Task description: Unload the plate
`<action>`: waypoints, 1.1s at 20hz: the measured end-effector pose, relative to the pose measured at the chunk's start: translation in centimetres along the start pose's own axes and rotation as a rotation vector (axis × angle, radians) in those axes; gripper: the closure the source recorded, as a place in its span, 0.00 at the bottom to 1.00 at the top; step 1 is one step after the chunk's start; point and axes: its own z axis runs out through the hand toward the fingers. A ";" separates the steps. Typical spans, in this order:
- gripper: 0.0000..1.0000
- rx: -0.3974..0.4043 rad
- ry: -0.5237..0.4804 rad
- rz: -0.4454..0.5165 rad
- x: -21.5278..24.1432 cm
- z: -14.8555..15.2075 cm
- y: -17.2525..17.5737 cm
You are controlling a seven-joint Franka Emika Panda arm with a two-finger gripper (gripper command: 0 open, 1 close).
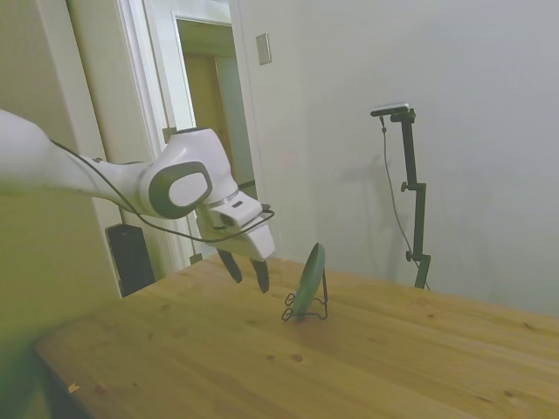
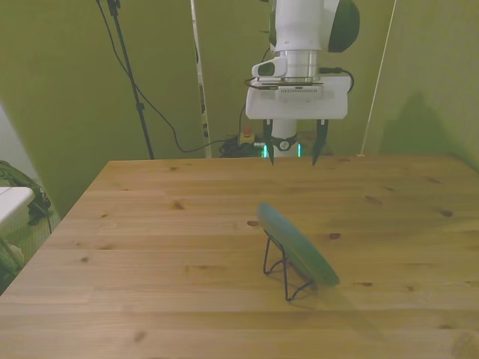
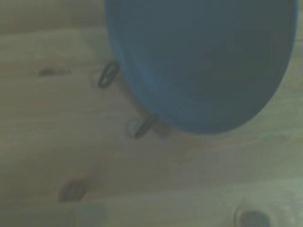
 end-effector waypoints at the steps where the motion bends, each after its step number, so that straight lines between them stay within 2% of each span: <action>1: 0.00 0.001 0.006 0.012 0.9 0.2 -0.5; 4: 0.00 0.016 0.017 0.008 2.1 -0.1 -2.2; 7: 0.00 0.018 0.023 0.002 2.0 -0.3 -2.4; 14: 0.00 0.046 0.124 -0.018 3.5 -3.3 -4.4; 22: 0.00 -0.006 0.221 0.000 7.2 0.0 -8.4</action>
